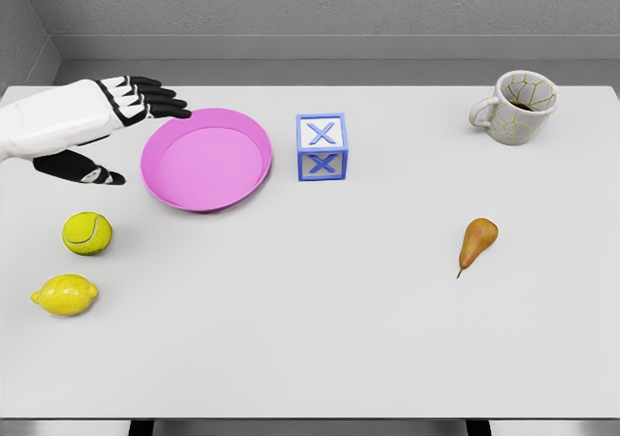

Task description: Put the lemon on the plate with left arm

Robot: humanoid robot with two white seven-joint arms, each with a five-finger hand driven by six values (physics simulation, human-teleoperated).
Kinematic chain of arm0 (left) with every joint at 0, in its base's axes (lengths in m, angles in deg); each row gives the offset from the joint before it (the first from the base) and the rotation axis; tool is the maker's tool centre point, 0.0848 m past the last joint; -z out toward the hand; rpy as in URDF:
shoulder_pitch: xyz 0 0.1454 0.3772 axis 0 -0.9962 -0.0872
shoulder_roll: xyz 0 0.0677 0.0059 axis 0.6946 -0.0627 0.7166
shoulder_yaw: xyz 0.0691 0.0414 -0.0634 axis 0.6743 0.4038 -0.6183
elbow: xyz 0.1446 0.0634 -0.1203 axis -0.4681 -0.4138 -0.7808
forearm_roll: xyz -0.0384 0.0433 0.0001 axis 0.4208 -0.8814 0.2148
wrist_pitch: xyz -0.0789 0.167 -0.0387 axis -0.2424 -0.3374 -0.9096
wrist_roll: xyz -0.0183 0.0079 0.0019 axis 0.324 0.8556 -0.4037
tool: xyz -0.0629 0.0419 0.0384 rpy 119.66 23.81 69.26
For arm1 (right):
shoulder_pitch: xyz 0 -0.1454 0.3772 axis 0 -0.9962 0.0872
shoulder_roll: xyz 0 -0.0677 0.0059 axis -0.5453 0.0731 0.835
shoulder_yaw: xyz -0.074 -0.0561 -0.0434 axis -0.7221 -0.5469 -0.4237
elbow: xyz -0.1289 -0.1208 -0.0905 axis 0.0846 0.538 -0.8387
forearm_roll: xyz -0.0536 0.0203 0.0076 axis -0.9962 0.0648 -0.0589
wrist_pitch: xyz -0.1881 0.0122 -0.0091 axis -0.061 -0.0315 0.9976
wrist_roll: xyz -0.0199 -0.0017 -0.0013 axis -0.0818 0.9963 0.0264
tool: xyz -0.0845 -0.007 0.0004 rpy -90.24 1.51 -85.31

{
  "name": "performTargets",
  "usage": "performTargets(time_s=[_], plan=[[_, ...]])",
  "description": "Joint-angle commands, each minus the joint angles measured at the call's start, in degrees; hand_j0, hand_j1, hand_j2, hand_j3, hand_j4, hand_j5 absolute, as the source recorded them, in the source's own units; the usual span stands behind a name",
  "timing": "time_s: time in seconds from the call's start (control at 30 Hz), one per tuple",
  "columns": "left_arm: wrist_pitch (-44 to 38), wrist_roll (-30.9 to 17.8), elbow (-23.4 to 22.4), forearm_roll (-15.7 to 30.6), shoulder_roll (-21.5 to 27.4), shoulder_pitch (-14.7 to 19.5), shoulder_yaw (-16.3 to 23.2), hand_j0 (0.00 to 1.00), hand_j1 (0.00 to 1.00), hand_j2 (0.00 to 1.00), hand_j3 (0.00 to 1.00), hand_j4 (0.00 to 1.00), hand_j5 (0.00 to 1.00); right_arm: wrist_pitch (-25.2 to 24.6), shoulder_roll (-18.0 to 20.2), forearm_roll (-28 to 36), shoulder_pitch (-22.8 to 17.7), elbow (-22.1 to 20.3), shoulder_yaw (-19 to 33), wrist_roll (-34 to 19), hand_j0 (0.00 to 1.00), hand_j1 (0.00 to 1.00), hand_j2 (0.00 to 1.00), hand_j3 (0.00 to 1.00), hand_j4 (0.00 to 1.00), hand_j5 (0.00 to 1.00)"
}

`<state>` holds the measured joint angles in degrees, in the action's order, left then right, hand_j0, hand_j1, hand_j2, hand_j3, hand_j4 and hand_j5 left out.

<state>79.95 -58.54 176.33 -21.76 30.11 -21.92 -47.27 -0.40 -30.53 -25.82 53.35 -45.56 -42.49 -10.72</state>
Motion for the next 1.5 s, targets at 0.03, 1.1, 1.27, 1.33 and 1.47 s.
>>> performTargets(time_s=[0.03, 1.1, 1.27, 1.33, 1.47], plan=[[-0.17, 0.03, 0.02, 0.39, 0.21, 0.00, -0.05, 1.00, 1.00, 1.00, 1.00, 1.00, 1.00, 0.00, 0.00, 0.01, 0.00, 0.00, 0.04, -0.01, 1.00, 1.00, 1.00, 1.00, 1.00, 1.00], [-0.17, 0.03, 3.01, 0.57, 4.52, -21.27, -14.81, 1.00, 1.00, 1.00, 1.00, 1.00, 1.00, 0.00, 0.00, 0.01, 0.00, 0.00, 0.04, -0.01, 1.00, 1.00, 1.00, 1.00, 1.00, 1.00], [-0.17, 0.03, 3.01, 0.83, 4.52, -23.73, -17.80, 0.75, 0.75, 0.75, 0.75, 0.75, 0.75, 0.00, 0.00, 0.01, 0.00, 0.00, 0.04, -0.01, 1.00, 1.00, 1.00, 1.00, 1.00, 1.00], [-0.17, 0.03, 3.01, 0.83, 4.17, -24.70, -17.80, 0.75, 0.75, 0.75, 0.75, 0.75, 0.75, 0.00, 0.00, 0.01, 0.00, 0.00, 0.04, -0.01, 1.00, 1.00, 1.00, 1.00, 1.00, 1.00], [-0.17, 0.03, 3.01, 0.83, 3.47, -27.07, -18.67, 0.76, 0.76, 0.76, 0.76, 0.76, 0.76, 0.00, 0.00, 0.01, 0.00, 0.00, 0.04, -0.01, 1.00, 1.00, 1.00, 1.00, 1.00, 1.00]])
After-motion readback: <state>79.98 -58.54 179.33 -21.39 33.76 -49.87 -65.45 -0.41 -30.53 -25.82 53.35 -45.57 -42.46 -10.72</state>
